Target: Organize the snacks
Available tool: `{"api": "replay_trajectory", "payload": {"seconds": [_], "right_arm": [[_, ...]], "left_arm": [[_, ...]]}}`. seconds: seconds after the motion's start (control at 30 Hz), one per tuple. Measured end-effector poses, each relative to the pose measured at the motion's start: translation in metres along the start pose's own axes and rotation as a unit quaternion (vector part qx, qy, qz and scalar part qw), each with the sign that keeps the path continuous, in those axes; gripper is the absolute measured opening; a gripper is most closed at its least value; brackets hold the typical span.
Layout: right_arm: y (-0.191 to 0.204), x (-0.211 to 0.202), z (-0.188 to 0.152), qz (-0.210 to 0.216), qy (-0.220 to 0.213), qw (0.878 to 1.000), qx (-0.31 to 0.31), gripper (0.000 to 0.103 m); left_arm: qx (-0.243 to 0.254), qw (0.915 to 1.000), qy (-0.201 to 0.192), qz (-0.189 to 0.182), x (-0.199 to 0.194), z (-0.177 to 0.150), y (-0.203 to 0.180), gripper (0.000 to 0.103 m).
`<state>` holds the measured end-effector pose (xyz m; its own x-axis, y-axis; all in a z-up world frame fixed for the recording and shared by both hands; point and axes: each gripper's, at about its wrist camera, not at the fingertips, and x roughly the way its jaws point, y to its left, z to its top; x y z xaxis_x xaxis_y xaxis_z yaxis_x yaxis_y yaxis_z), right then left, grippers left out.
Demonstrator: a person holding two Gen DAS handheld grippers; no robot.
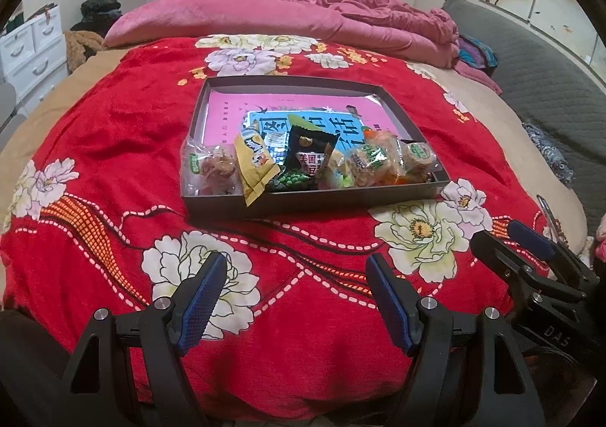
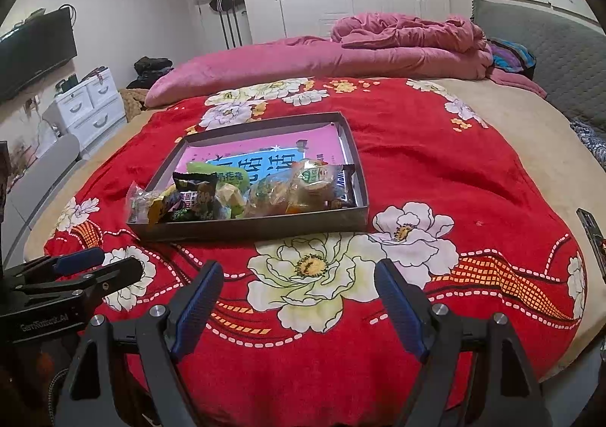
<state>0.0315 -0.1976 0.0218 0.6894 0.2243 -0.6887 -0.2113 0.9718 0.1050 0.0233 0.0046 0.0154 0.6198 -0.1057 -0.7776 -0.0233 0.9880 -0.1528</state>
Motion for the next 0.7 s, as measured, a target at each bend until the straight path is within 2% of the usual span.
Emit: {"api": "replay_trajectory", "payload": {"seconds": [0.5, 0.6, 0.7], "right_arm": [[0.001, 0.003, 0.001, 0.003, -0.002, 1.0, -0.003, 0.081], [-0.011, 0.007, 0.007, -0.006, -0.006, 1.0, 0.006, 0.081], [-0.036, 0.015, 0.018, -0.023, -0.011, 0.999, 0.025, 0.082]], "left_arm": [[0.001, 1.0, 0.002, 0.008, 0.002, 0.001, 0.002, 0.077], [-0.004, 0.9999, 0.012, -0.007, 0.007, 0.004, 0.008, 0.077], [-0.022, 0.9994, -0.017, 0.021, 0.002, 0.011, 0.027, 0.077]]}}
